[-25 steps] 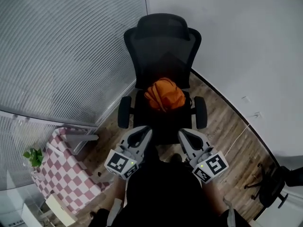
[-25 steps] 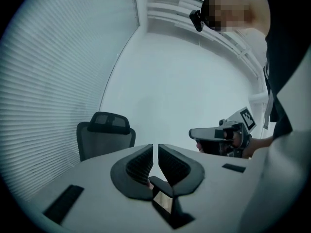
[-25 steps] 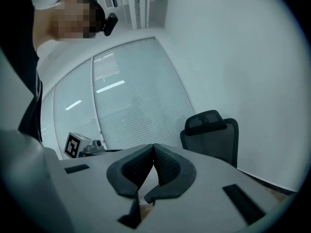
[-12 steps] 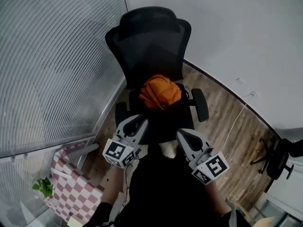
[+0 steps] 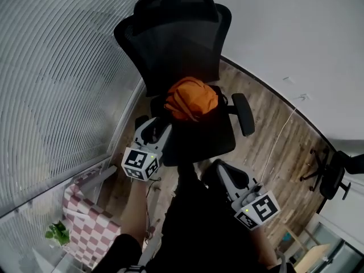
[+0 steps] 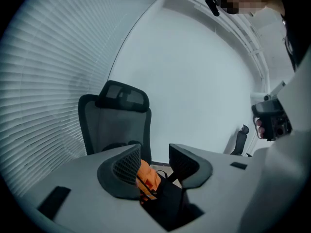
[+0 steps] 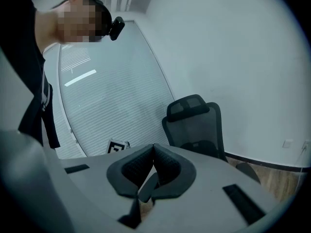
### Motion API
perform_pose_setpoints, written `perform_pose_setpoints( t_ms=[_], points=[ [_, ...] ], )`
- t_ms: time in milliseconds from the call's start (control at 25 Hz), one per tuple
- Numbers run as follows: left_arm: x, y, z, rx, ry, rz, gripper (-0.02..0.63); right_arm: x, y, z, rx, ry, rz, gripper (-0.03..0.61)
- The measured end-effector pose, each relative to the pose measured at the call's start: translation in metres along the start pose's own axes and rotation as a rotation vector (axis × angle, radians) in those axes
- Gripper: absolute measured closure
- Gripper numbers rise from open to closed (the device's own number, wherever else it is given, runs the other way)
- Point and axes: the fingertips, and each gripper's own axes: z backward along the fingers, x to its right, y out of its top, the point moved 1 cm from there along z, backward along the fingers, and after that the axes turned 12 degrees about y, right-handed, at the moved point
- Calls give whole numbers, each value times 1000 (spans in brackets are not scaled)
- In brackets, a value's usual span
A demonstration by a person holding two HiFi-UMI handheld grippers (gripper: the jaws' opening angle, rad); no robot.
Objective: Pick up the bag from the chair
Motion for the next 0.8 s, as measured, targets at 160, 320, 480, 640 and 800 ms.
perform_pose_setpoints(
  t_ms=[160,320,480,640,800],
  points=[
    [-28,-21,-32,-31,24,9,418,1,-13,-10,-42,-8,-24,560],
    [-52,-42,-62,-72,50,10,403,10,-24,-15,-82,-28,-61,560],
    [-71,-66,-84,-110,50,4,393,18,-40,-19,-109,-58,-99,560],
    [-83,-93,-109,-149,25,-19,370,26,-52,-21,-132,-93,-136,560],
    [-103,-114,-139,-176,35,-5,368,36,-64,-24,-150,-114,-170,560]
  ],
)
